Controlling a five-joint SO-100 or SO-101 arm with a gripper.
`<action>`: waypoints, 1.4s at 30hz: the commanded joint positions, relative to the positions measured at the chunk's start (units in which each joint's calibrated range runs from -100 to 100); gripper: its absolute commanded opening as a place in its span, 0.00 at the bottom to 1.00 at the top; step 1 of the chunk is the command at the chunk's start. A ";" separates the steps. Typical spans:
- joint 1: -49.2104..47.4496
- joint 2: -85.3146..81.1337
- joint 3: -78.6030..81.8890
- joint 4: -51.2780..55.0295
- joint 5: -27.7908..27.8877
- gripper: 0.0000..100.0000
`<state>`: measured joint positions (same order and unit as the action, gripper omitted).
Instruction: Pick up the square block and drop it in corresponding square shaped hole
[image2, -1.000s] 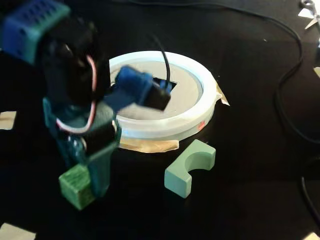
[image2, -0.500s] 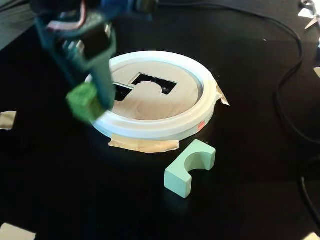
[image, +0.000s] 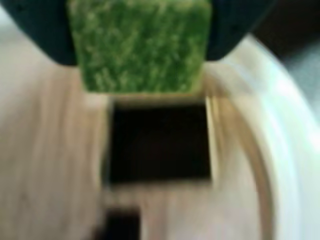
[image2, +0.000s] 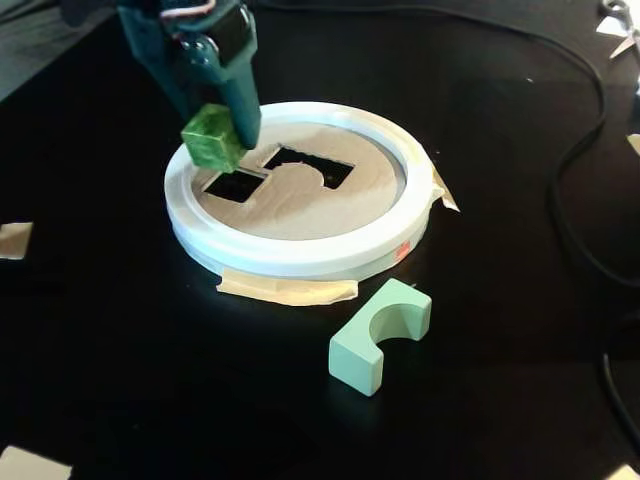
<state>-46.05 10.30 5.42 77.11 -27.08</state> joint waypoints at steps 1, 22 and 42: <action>-1.64 2.46 -4.14 -3.00 -0.49 0.31; -4.01 6.23 -3.96 -7.92 -0.44 0.73; 0.24 -7.66 -3.60 2.52 0.39 1.00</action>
<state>-49.95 7.89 5.32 79.15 -27.13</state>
